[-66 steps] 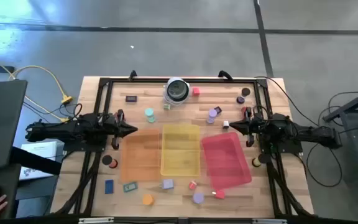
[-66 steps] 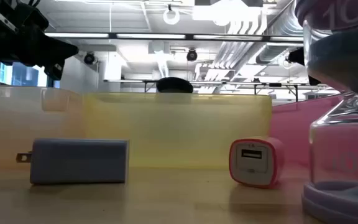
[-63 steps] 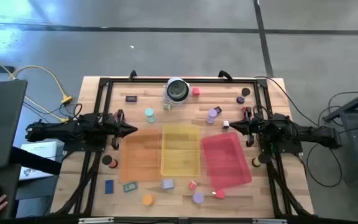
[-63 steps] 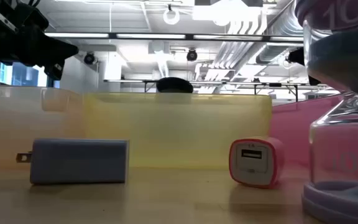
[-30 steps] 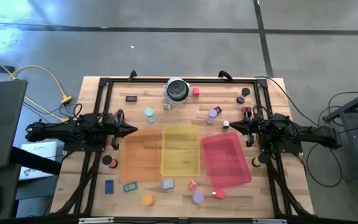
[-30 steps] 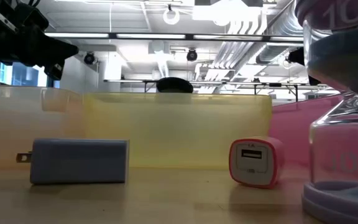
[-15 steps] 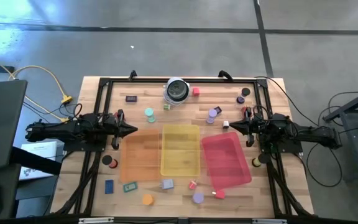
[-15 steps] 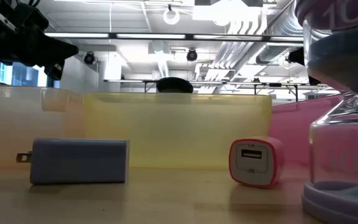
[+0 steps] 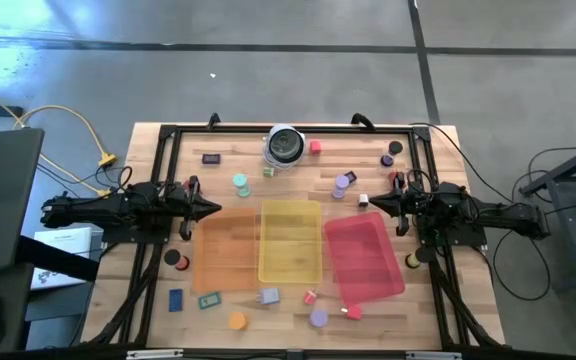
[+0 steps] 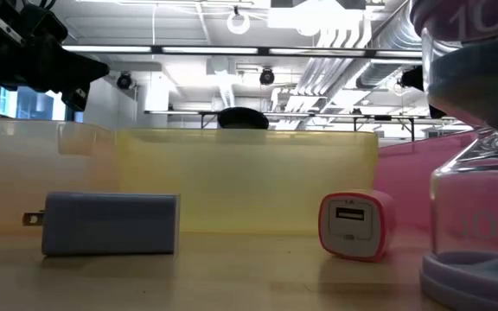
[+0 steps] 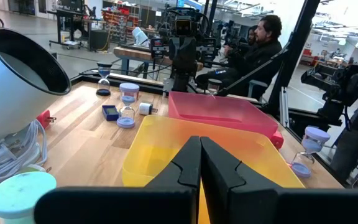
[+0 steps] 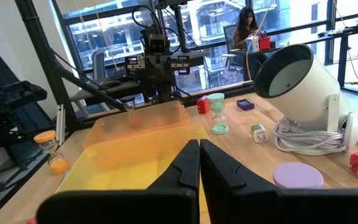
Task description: Pick & Place Office items
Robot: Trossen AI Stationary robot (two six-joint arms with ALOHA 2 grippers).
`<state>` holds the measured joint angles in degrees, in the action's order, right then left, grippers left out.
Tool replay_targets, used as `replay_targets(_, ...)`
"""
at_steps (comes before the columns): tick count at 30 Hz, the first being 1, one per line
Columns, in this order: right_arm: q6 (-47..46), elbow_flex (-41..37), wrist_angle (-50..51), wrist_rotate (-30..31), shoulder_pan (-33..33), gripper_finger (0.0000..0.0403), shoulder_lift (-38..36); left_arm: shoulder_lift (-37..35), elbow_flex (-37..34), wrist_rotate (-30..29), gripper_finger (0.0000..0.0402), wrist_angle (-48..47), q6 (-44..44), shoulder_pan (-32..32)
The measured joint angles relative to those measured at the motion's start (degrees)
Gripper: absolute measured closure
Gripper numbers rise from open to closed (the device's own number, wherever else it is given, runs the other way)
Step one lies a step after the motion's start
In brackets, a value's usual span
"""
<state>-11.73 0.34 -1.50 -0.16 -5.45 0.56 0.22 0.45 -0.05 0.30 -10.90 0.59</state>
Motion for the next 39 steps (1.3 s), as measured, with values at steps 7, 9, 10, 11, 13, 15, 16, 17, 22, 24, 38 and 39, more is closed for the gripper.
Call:
replay_targets(7,0.0,0.0,0.0,0.0,-0.02,0.0401,0.0,0.0,0.0,-0.21,0.0401,0.0,0.0,0.0)
replay_targets(9,-0.02,0.01,0.01,0.01,-0.02,0.0401,0.0,0.03,0.0,-2.18,0.0401,0.4,0.0,0.1)
replay_targets(10,0.0,0.01,0.0,0.0,-0.02,0.0401,-0.01,0.03,0.0,-3.41,0.0401,0.7,0.0,0.2)
replay_targets(11,0.0,0.01,0.0,0.0,-0.01,0.0401,0.0,0.03,0.0,-4.18,0.0401,0.83,-0.02,0.31)
replay_targets(13,0.0,0.01,0.0,0.0,-0.01,0.0401,0.0,0.03,0.0,-4.84,0.0401,1.34,0.0,0.37)
replay_targets(15,0.0,0.01,0.0,0.0,-0.02,0.0401,-0.02,0.04,0.0,-6.63,0.0401,1.9,0.0,0.34)
replay_targets(16,0.0,0.02,0.0,0.0,-0.01,0.0401,0.0,0.03,0.0,-7.6,0.0401,2.15,-0.02,0.36)
replay_targets(17,0.0,0.0,0.0,0.02,0.0,0.0401,0.0,0.03,0.0,-8.14,0.0401,2.53,-0.23,0.36)
replay_targets(22,-0.17,0.01,-0.11,0.0,0.0,0.0401,0.0,0.03,0.0,-7.66,0.0401,3.25,-4.96,0.32)
replay_targets(24,-2.21,0.02,-0.22,0.0,-0.02,0.0401,-0.02,0.03,0.0,-7.57,0.0401,3.72,-7.16,0.32)
replay_targets(38,-20.36,0.02,-0.95,-1.42,-0.02,0.0401,0.0,0.03,0.0,-7.65,0.0401,5.89,-6.41,-0.01)
replay_targets(39,-21.04,0.02,-1.29,-1.47,-0.01,0.0401,-0.01,0.03,0.0,-7.56,0.0401,6.12,-6.58,-0.01)
